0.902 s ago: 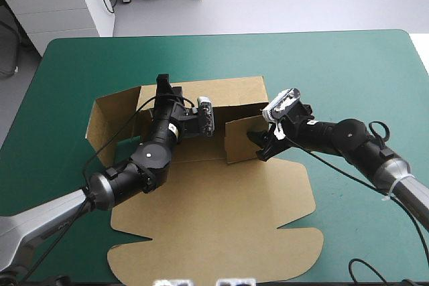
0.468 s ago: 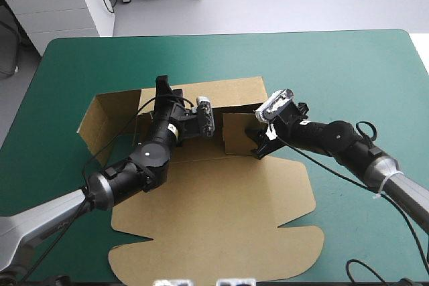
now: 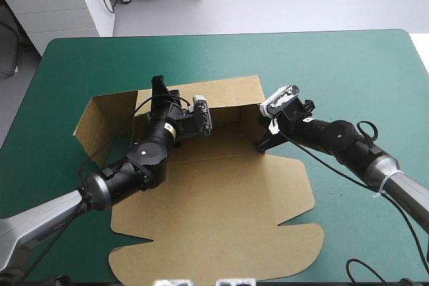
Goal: Fold the box
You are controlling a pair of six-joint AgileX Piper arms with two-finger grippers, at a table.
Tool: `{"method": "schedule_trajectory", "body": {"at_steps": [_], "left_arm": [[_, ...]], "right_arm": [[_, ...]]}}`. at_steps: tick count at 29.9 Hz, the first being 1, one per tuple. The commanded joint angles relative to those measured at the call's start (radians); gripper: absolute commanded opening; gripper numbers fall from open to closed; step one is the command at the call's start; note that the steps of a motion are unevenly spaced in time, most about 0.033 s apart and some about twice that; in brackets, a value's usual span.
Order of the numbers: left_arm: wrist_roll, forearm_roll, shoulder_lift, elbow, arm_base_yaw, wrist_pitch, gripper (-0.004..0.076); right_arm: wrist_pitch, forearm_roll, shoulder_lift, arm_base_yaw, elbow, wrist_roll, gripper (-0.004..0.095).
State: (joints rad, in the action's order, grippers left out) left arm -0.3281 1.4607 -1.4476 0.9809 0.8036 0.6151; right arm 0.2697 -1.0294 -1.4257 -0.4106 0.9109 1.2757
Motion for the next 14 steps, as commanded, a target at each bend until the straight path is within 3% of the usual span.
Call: {"method": "schedule_trajectory", "body": {"at_steps": [1, 3, 5, 8, 11, 14], "left_arm": [[-0.021, 0.000, 0.029, 0.025, 0.009, -0.052, -0.0006], [-0.021, 0.000, 0.029, 0.025, 0.009, -0.089, 0.0004], [-0.021, 0.004, 0.029, 0.025, 0.009, -0.148, 0.0067], [-0.023, 0.004, 0.029, 0.025, 0.017, -0.185, 0.0255], [-0.023, 0.003, 0.029, 0.025, 0.050, -0.126, 0.0460], [-0.021, 0.018, 0.036, 0.025, 0.093, -0.077, 0.0565]], "right_arm": [[0.059, -0.009, 0.028, -0.009, 0.022, 0.032, -0.0019], [0.053, -0.009, 0.028, -0.009, 0.022, 0.030, -0.0019], [0.040, -0.009, 0.028, -0.009, 0.022, 0.006, -0.0017], [0.005, -0.009, 0.028, -0.009, 0.022, -0.038, -0.0018], [-0.026, -0.009, 0.028, -0.009, 0.022, -0.057, -0.0018], [-0.043, -0.009, 0.028, -0.009, 0.022, -0.071, -0.0018]]}}
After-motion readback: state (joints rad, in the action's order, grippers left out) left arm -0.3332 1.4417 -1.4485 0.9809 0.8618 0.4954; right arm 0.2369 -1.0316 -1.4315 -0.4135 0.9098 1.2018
